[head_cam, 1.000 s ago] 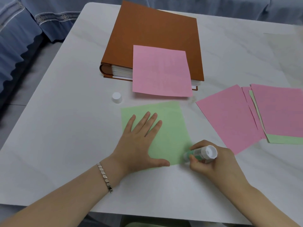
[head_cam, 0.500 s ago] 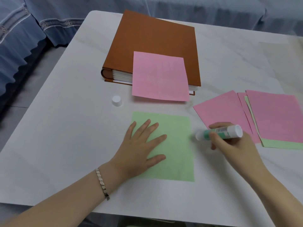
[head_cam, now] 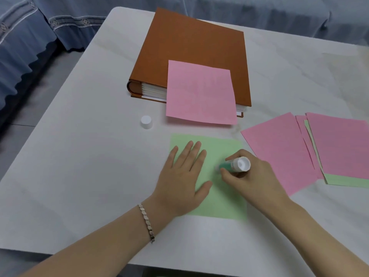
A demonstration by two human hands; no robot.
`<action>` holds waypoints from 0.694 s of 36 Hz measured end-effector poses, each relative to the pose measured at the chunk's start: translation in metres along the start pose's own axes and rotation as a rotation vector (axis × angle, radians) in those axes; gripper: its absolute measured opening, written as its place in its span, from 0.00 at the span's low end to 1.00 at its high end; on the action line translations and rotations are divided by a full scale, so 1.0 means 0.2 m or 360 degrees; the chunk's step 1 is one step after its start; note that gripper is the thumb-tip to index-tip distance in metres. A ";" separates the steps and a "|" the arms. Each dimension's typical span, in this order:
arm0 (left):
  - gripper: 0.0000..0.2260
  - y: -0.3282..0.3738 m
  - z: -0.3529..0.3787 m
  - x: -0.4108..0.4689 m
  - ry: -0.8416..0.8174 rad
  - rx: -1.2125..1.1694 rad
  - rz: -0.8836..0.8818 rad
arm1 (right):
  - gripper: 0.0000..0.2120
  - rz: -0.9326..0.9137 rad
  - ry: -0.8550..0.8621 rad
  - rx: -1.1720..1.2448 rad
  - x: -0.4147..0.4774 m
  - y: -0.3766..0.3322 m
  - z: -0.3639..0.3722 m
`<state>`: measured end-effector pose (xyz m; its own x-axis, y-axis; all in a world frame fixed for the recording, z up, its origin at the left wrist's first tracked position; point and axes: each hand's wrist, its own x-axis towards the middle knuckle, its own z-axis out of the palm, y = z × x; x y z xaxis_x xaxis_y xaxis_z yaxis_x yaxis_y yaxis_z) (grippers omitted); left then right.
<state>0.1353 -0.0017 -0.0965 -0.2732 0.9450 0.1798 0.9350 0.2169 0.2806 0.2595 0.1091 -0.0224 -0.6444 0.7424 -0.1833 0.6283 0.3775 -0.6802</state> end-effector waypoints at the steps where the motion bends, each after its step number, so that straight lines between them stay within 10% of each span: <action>1: 0.29 0.00 0.00 0.00 -0.0014 0.0017 0.0001 | 0.05 0.0002 0.0002 -0.0042 0.01 0.00 0.00; 25: 0.31 -0.04 -0.03 -0.04 -0.0128 0.0040 0.0193 | 0.04 -0.0074 0.0282 0.0164 0.15 0.02 -0.08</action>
<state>0.1283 -0.0121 -0.0952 -0.1400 0.9810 0.1345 0.9656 0.1052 0.2378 0.2495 0.1416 -0.0198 -0.5792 0.8147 -0.0286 0.5462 0.3617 -0.7556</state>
